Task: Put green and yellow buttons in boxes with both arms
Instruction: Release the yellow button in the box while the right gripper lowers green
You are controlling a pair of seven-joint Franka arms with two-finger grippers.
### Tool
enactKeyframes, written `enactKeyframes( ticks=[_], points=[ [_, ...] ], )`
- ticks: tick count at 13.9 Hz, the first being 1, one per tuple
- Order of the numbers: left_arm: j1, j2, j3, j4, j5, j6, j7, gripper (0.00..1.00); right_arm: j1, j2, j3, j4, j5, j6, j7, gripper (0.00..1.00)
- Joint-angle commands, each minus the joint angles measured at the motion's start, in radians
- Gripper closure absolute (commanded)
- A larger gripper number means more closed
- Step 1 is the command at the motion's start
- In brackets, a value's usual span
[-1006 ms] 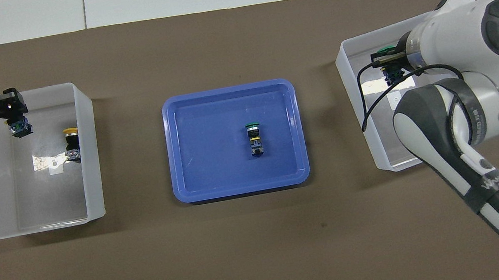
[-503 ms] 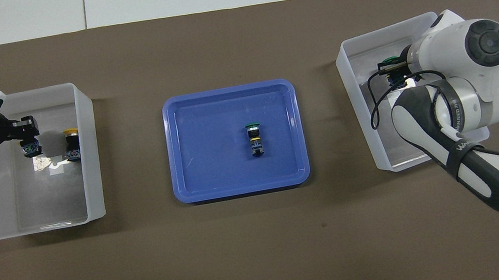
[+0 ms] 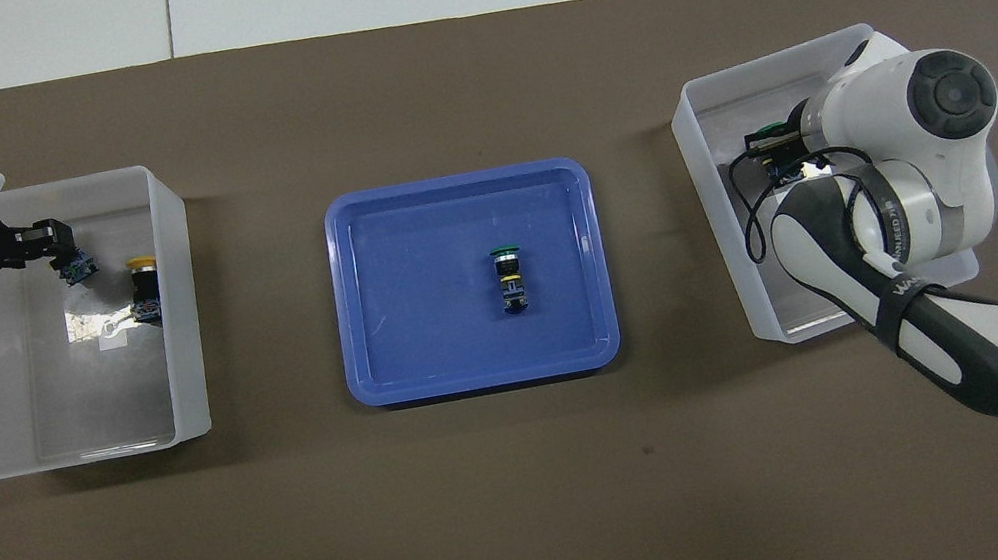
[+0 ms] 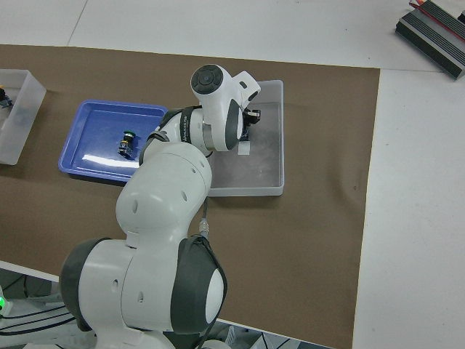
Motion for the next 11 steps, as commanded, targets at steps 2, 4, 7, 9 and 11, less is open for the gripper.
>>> enactKeyframes(
  ticks=[2,4,7,9,11],
  points=[
    [-0.047,-0.002,0.006,0.152,0.028,-0.222,0.004,0.33,0.005,-0.106,0.017,0.008,0.004,-0.073,-0.022,0.02],
    [-0.058,-0.002,0.004,0.241,0.027,-0.359,0.004,0.33,0.005,-0.170,0.030,0.011,0.004,-0.149,-0.022,0.01],
    [-0.083,-0.010,0.004,0.339,0.024,-0.523,0.004,0.33,0.006,-0.200,0.067,0.040,0.054,-0.212,-0.016,0.00],
    [-0.087,-0.021,-0.004,0.358,0.024,-0.600,0.004,0.33,0.020,-0.195,0.086,0.062,0.077,-0.221,0.010,0.00],
    [-0.113,-0.025,-0.002,0.415,0.022,-0.681,0.004,0.33,0.076,-0.197,0.086,0.063,0.077,-0.230,0.073,0.00]
  ],
)
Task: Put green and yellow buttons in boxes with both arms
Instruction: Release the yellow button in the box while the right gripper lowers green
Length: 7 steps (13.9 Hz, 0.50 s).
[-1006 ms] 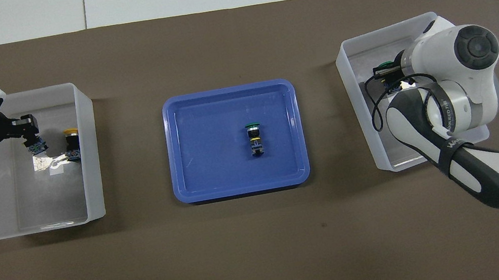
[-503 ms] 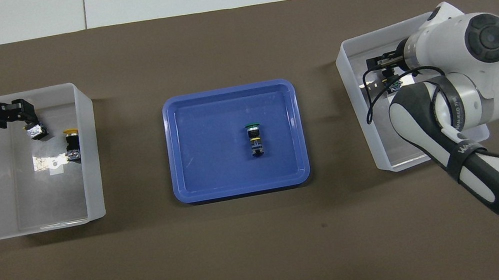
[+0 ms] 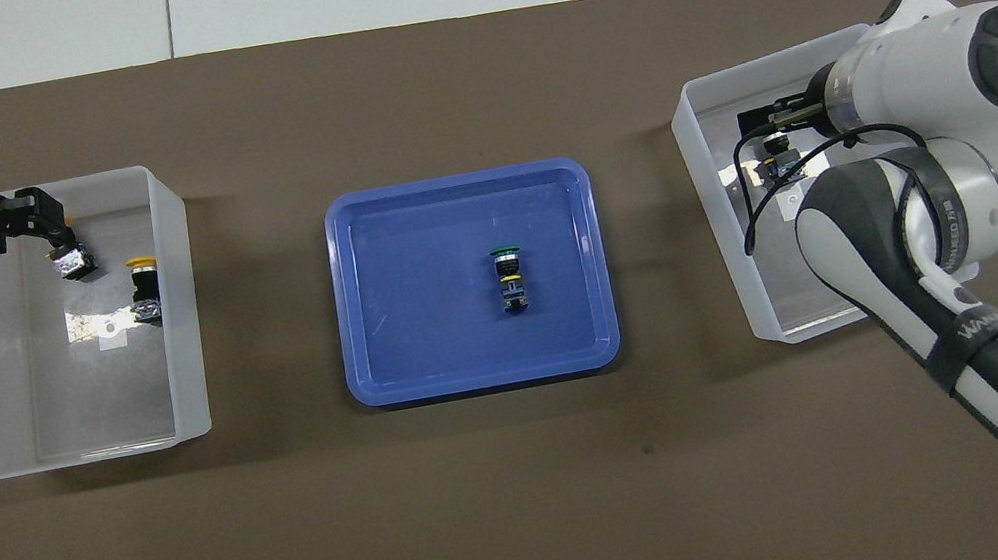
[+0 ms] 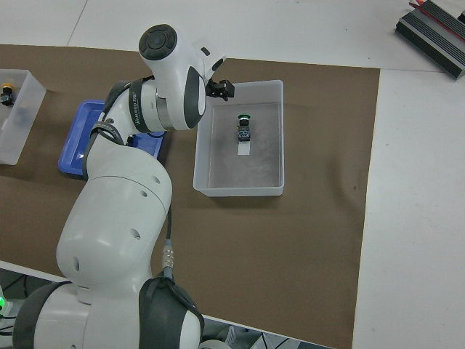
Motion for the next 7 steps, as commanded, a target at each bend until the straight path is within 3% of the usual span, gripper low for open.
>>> enactKeyframes(
  ticks=[1,4,7],
  points=[
    [-0.025,-0.003,0.006,0.072,0.012,-0.106,0.002,0.33,0.082,0.012,0.004,0.028,0.002,-0.031,0.104,0.00],
    [-0.039,-0.032,0.004,0.075,0.004,-0.138,0.004,0.33,0.177,0.024,0.004,0.080,-0.009,-0.068,0.210,0.00],
    [-0.041,-0.050,0.004,0.075,-0.005,-0.150,0.004,0.33,0.260,0.089,0.004,0.146,-0.096,-0.080,0.316,0.00]
  ],
)
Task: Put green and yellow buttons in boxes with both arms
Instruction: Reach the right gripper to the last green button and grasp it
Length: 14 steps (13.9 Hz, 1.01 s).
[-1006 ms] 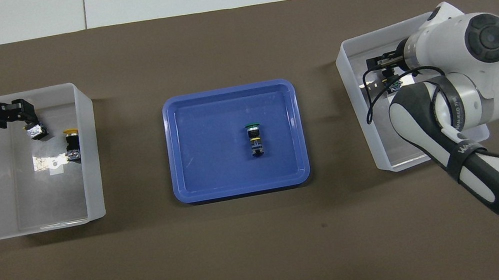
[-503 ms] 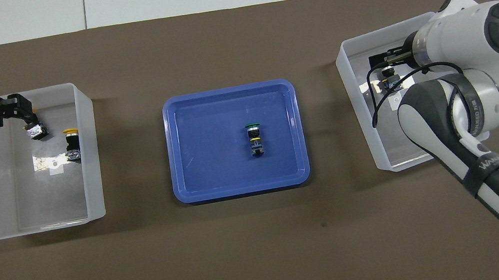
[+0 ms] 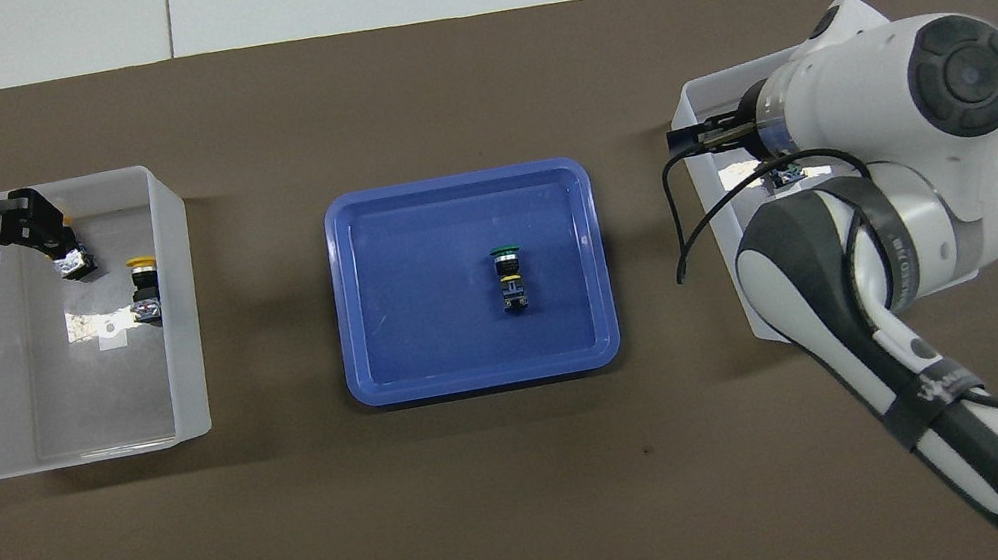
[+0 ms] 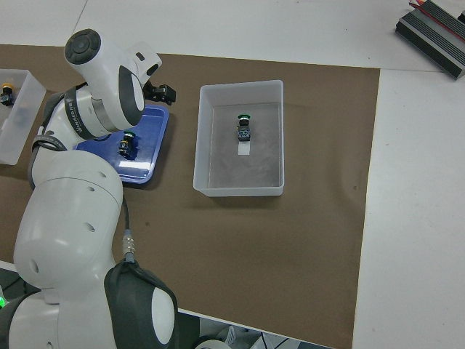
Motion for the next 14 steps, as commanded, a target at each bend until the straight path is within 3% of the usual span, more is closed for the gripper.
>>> enactKeyframes(
  ticks=[1,2,4,8,14],
  points=[
    [-0.008,-0.023,0.008,0.005,-0.007,-0.035,0.004,0.33,0.053,0.095,0.000,0.099,-0.080,-0.024,0.104,0.00],
    [-0.006,-0.038,0.002,0.001,-0.017,-0.034,0.004,0.30,0.085,0.124,0.000,0.123,-0.094,-0.024,0.133,0.00],
    [-0.002,-0.078,0.008,-0.025,-0.022,-0.014,0.004,0.00,0.117,0.170,0.000,0.151,-0.116,-0.021,0.171,0.00],
    [0.008,-0.111,0.008,-0.102,-0.022,0.040,-0.002,0.00,0.179,0.253,0.001,0.154,-0.263,-0.006,0.308,0.00],
    [-0.003,-0.128,0.008,-0.153,-0.022,0.130,0.004,0.00,0.200,0.272,0.003,0.091,-0.268,0.048,0.334,0.00]
  ],
)
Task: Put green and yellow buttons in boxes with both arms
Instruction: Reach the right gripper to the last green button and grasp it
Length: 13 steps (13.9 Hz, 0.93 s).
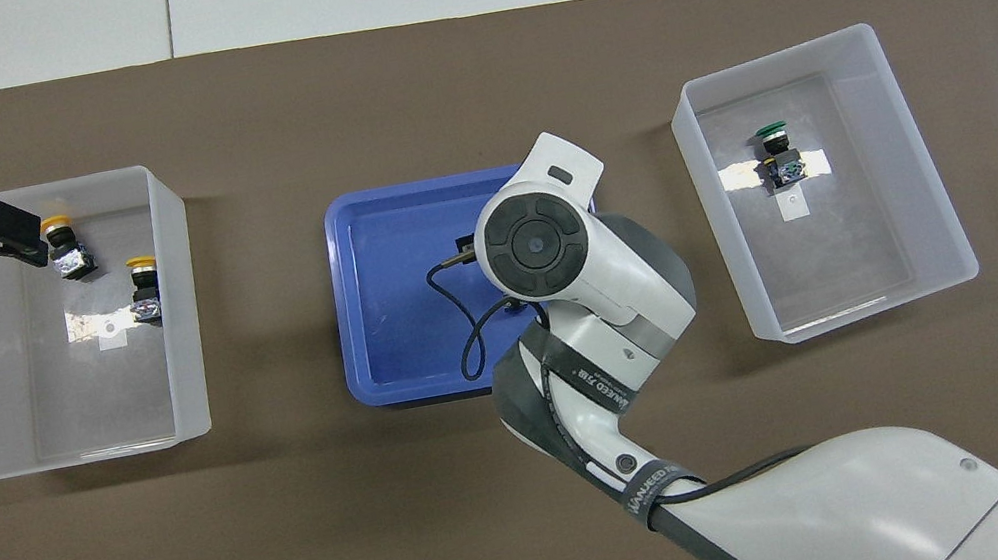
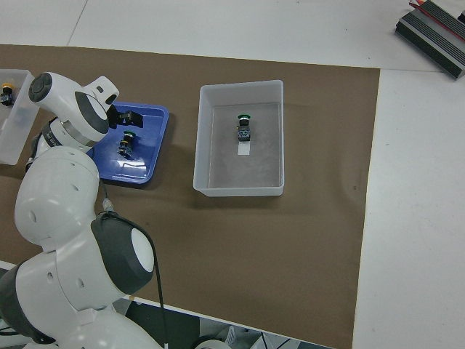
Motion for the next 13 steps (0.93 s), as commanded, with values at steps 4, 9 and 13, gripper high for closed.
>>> enactKeyframes(
  ticks=[4,9,13],
  points=[
    [0.003,-0.064,0.004,-0.105,-0.009,0.071,0.004,0.00,0.027,-0.013,0.007,-0.089,-0.010,0.045,0.071,0.00],
    [-0.008,-0.064,0.003,-0.107,-0.009,0.089,-0.008,0.00,0.028,-0.021,0.012,-0.120,-0.010,0.080,0.148,1.00],
    [-0.011,-0.063,0.003,-0.105,-0.009,0.094,-0.006,0.00,0.010,-0.083,0.012,-0.118,-0.010,0.065,0.164,1.00]
  ],
)
